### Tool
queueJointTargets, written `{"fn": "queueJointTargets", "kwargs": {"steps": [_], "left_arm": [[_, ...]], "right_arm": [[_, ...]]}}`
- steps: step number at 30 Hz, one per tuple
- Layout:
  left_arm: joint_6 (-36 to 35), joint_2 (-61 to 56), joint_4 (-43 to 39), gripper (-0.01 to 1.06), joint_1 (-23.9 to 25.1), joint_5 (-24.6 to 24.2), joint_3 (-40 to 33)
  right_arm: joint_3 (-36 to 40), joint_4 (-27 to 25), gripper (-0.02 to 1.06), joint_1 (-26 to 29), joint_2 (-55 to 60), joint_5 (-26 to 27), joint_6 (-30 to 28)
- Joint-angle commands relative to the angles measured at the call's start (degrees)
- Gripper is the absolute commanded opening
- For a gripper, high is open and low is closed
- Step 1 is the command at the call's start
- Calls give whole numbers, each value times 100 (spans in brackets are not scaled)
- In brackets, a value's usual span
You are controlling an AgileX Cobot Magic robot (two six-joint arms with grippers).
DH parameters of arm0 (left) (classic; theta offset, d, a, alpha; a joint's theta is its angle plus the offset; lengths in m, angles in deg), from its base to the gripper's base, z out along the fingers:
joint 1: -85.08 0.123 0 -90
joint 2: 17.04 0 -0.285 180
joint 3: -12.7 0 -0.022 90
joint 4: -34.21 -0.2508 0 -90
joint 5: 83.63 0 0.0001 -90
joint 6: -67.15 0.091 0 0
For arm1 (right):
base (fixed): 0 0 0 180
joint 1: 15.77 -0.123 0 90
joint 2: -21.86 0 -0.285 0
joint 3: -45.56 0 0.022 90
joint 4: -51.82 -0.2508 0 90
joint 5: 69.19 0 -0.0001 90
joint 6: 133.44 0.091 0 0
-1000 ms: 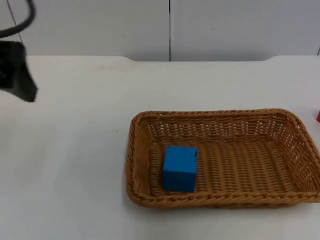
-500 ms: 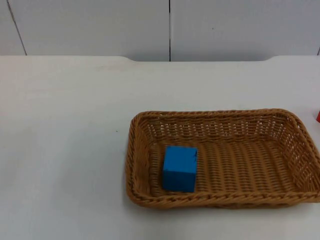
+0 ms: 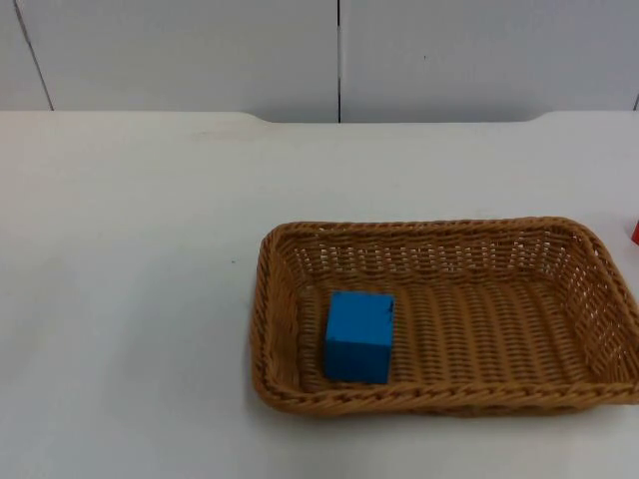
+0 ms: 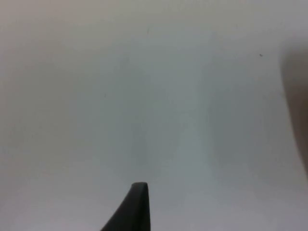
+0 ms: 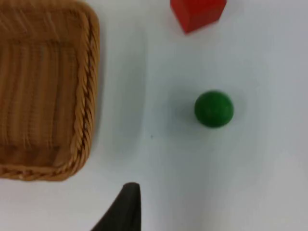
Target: Place all geometric objects except the red cube into the basket.
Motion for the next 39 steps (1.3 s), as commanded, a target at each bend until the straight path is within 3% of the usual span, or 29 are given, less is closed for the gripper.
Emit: {"fn": "queueJointTargets", "kwargs": {"steps": [1,10,14,17,22,29,39], "left_arm": [[30,-55,32,105,19,-26,-26],[30,-55,19,105,19,-33,-26],[30,-55,-9,105,19,-49,-26],[30,-55,-9,105,19,-49,-26],[30,-55,-9,105,19,-49,-26],[30,-55,-9,105,19,-18,-26],[30,-55,-9,105,19,7,-26]], "right_arm": [[-178,-2,105,31,407,-64,-66],[-841,-49,105,99,2149,125,-335],[-904,-104,105,476,2762,502,-520],[-904,-525,105,811,3187,875,-1006],[-904,-619,105,891,3827,1319,-1449],[-904,-630,101,891,4594,2145,-1479],[-904,-619,94,891,5137,2428,-1479]]}}
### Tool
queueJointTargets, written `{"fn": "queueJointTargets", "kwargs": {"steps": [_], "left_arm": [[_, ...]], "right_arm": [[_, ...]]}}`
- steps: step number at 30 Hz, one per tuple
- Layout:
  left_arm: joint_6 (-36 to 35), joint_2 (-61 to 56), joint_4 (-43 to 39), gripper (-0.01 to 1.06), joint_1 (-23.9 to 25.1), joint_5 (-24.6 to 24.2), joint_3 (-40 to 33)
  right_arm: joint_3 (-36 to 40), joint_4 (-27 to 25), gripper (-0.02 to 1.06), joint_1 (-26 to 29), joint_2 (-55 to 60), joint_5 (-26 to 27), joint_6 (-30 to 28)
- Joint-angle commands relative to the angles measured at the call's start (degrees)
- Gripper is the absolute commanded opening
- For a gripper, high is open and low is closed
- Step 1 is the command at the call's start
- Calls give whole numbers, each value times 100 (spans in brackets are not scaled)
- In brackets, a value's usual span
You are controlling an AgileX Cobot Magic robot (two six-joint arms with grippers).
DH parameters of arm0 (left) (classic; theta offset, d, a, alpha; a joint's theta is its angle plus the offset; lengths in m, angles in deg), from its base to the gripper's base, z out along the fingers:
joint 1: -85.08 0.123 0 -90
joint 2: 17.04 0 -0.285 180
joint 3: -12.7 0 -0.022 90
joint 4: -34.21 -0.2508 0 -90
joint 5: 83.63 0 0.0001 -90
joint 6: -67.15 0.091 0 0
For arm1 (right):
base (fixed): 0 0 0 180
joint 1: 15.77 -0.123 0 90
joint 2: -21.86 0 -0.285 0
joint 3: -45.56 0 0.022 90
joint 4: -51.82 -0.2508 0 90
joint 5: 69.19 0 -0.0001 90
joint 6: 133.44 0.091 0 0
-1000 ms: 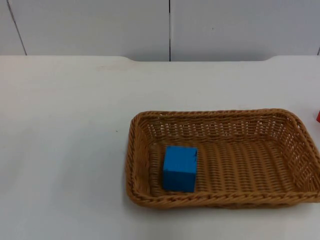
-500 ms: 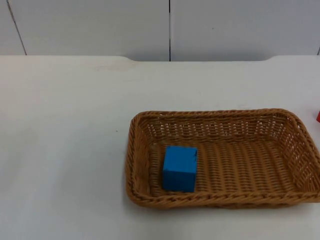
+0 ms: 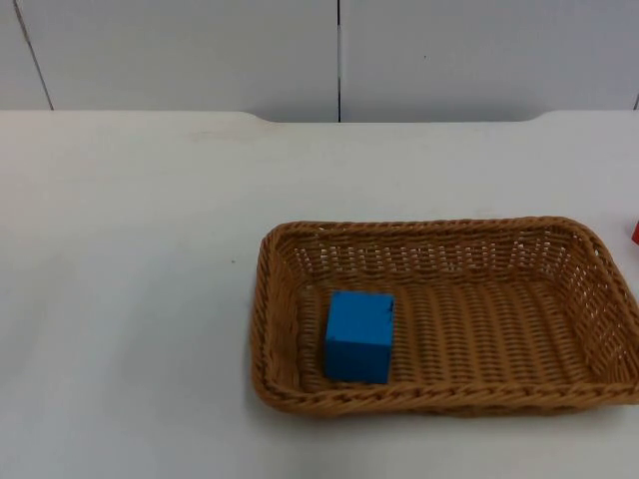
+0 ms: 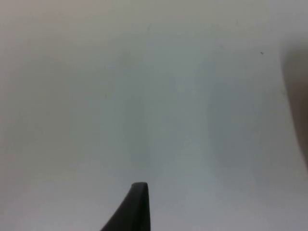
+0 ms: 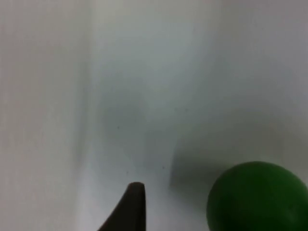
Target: Place all geometric objects except the red cube into the basket.
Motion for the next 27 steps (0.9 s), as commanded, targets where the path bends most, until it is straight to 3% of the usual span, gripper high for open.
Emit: {"fn": "queueJointTargets", "kwargs": {"steps": [1,3,8,9,13,16,21,27], "left_arm": [[8,-55,-9,105,19,30,-26],[8,-55,-9,105,19,30,-26],[8,-55,-9,105,19,30,-26],[8,-55,-9,105,19,30,-26],[8,-55,-9,105,19,39,-26],[8,-55,-9,105,19,53,-26],[8,-55,63,105,19,52,-26],[8,-55,65,105,19,75,-26]], "right_arm": [[-34,-10,91,33,44,47,-51],[-34,-10,85,33,58,32,-51],[-11,0,41,33,100,-50,-51],[-11,0,41,33,100,-50,-51],[-107,151,0,33,-151,-405,-51],[-298,151,0,33,-475,-813,-51],[-757,90,0,20,-1569,-1930,176],[-794,-18,0,20,-2644,-2345,226]]}}
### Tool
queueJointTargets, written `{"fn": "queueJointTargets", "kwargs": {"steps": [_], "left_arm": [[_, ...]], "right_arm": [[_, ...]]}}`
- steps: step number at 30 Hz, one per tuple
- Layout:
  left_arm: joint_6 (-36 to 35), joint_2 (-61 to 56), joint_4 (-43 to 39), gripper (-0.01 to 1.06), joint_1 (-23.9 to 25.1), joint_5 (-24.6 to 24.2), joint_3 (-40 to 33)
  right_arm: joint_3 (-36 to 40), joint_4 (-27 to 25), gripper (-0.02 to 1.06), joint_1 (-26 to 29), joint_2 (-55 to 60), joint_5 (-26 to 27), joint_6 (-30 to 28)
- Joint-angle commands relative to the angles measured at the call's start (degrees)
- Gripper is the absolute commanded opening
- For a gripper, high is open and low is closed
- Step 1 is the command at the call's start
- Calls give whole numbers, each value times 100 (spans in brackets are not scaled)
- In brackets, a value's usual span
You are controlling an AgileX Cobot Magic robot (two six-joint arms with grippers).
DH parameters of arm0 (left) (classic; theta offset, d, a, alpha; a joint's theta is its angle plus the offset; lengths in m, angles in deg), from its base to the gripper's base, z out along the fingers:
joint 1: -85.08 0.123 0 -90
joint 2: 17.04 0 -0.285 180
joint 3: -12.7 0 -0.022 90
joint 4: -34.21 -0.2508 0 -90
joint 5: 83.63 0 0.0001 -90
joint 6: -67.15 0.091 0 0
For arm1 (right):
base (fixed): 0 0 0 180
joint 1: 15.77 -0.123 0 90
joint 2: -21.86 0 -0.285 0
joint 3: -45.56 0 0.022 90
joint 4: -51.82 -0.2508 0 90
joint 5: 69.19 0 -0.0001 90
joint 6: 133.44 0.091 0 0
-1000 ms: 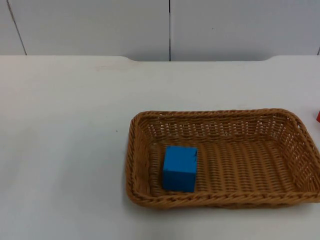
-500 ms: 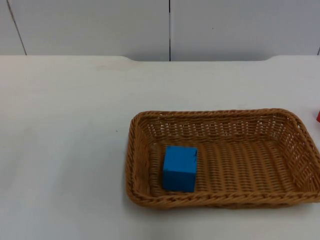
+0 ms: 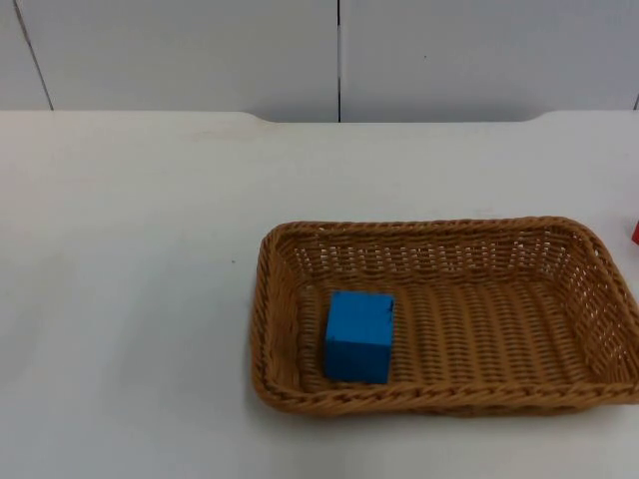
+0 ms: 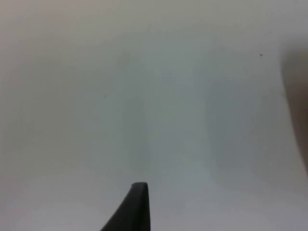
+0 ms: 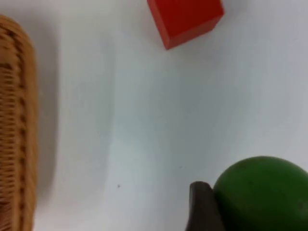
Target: Place all geometric objects except the red cube into the basket.
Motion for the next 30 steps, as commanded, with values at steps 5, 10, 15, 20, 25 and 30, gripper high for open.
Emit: {"fn": "queueJointTargets", "kwargs": {"steps": [5,10,15,20,25,30], "left_arm": [[8,-55,44,105,19,48,-26],[8,-55,44,105,19,48,-26],[8,-55,33,105,19,48,-26],[8,-55,21,105,19,48,-26],[8,-55,21,105,19,36,-26],[8,-55,21,105,19,24,-26]], "right_arm": [[-41,-97,0,17,-807,-359,24],[-41,-446,0,17,-865,-474,24],[-41,-548,0,-438,-865,-478,24],[-41,-548,0,-1444,-843,-281,123],[-41,-508,0,-2616,-482,289,284],[-66,-485,0,-3354,176,894,284]]}}
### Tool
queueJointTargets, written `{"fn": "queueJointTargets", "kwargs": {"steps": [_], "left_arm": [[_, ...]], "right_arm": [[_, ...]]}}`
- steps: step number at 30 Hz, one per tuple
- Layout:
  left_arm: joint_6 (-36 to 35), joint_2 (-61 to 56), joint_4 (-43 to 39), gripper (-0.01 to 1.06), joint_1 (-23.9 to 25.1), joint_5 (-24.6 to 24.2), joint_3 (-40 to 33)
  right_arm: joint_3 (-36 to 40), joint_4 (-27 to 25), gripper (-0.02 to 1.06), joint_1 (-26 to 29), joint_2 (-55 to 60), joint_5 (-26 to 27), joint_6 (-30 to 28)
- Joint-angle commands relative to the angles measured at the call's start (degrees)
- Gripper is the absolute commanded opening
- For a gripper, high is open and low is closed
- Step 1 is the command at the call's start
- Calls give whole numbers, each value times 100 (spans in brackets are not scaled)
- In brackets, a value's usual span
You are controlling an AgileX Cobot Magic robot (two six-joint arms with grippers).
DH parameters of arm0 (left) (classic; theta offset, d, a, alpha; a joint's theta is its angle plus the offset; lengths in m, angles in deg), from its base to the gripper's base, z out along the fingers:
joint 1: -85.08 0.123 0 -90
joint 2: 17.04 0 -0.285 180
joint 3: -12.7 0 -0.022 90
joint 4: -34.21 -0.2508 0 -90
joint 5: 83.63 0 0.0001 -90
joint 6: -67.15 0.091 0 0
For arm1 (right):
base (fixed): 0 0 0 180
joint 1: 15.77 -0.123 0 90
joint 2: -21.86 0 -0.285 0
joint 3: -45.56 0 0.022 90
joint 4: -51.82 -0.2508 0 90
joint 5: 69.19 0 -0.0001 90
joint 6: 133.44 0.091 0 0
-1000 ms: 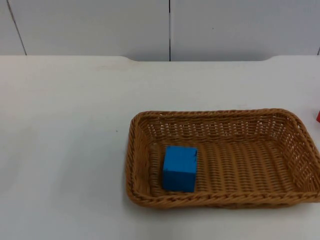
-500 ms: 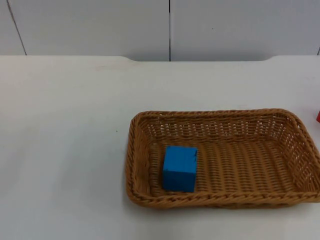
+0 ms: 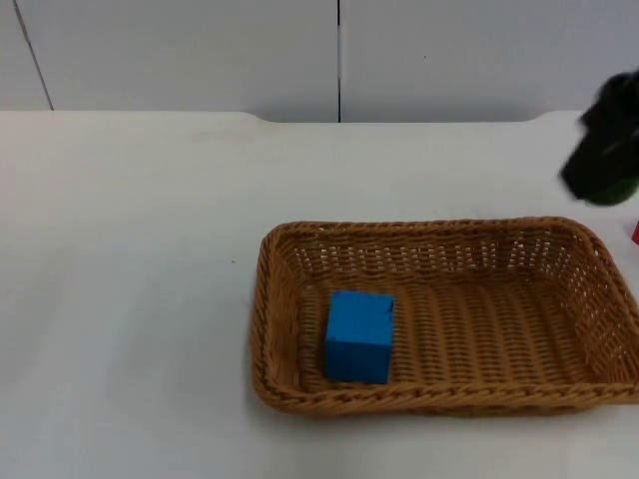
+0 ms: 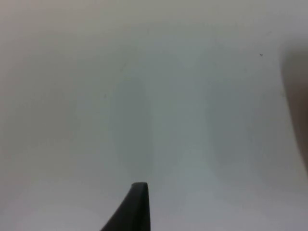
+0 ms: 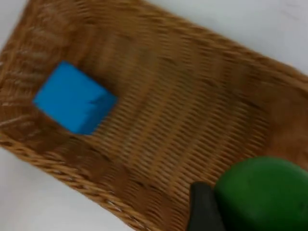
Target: Place all geometric objects except the red cube into the basket.
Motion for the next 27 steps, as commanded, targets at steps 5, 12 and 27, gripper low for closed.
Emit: {"fn": "queueJointTargets", "kwargs": {"steps": [5,12,27], "left_arm": [[70,-55,21,105,19,26,-26],[70,-55,21,105,19,26,-26],[97,-55,21,105,19,26,-26]], "right_arm": [[-30,177,0,-515,901,1008,21],[-30,164,0,-567,1947,2058,21],[-30,142,82,-567,2279,2176,61]]}}
